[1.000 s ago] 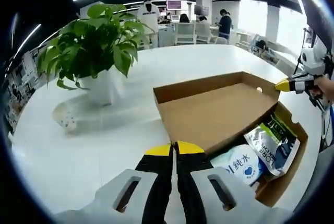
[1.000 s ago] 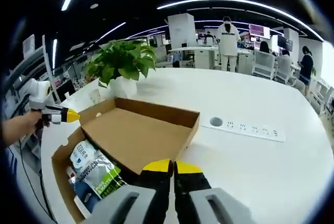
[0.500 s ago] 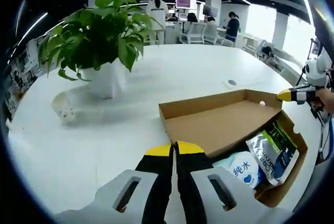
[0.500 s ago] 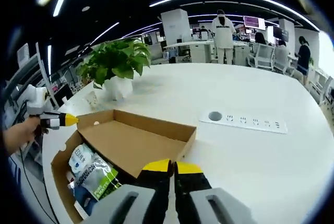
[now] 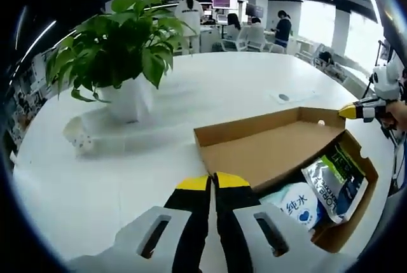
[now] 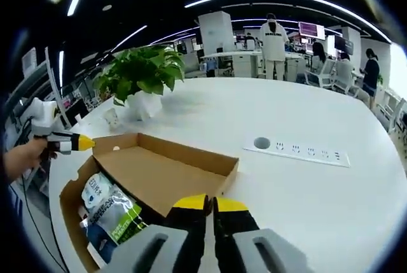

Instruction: Operate the shoe box by opening the lid, removing the specified soft item, and placing it in the target area until the item is outside and the box remains undamaged.

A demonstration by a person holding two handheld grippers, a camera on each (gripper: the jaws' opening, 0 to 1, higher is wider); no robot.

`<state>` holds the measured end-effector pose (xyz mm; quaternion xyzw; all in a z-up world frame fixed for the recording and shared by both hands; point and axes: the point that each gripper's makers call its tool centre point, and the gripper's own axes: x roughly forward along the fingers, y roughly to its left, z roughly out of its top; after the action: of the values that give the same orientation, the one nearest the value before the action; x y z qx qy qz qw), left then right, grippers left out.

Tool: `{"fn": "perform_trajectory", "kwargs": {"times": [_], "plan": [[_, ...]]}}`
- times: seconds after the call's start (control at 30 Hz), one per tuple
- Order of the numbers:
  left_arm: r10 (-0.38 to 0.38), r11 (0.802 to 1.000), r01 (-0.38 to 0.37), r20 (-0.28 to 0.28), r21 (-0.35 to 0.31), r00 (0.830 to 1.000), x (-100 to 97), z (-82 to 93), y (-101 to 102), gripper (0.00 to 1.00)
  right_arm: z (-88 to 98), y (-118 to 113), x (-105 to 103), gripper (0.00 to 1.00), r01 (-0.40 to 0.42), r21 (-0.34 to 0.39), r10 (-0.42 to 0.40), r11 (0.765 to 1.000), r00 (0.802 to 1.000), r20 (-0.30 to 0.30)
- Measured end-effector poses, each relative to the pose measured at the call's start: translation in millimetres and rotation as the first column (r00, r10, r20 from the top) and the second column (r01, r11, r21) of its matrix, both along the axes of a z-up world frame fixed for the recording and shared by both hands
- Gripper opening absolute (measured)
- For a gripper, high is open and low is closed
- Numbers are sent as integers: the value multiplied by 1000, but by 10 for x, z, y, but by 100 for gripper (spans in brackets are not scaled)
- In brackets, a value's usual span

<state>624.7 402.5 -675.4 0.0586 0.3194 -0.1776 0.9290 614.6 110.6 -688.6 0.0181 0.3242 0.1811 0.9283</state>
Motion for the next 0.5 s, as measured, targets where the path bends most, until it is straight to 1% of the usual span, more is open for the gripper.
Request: {"fn": "perform_trajectory", "kwargs": {"times": [0.03,0.07,0.17,0.23,0.33,0.4,0.43,0.5], "plan": [[-12,1000,12,8,13,1000,-10,9,-2,2,8,-5,0,0,-5,-11,5,1000,1000,5],[-20,1000,20,8,21,1000,-27,8,-11,2,31,5,4,0,-28,-28,29,999,999,26],[-49,998,48,18,40,999,-61,20,-54,8,47,0,-15,2,-54,-62,56,997,998,36],[-57,997,55,25,54,998,-72,45,-66,9,78,-9,-19,4,-56,-56,58,997,997,45],[-54,997,52,36,50,998,-82,96,-72,14,130,-28,-38,9,-58,-47,61,997,997,54],[-60,997,57,55,54,997,-103,140,-95,18,158,-21,-67,13,-70,-42,72,997,995,61],[-66,996,62,60,64,996,-128,159,-109,19,165,-19,-85,16,-78,-46,81,996,995,63],[-80,995,75,72,72,994,-161,187,-134,21,206,-16,-116,21,-99,-63,105,993,991,88]]}}
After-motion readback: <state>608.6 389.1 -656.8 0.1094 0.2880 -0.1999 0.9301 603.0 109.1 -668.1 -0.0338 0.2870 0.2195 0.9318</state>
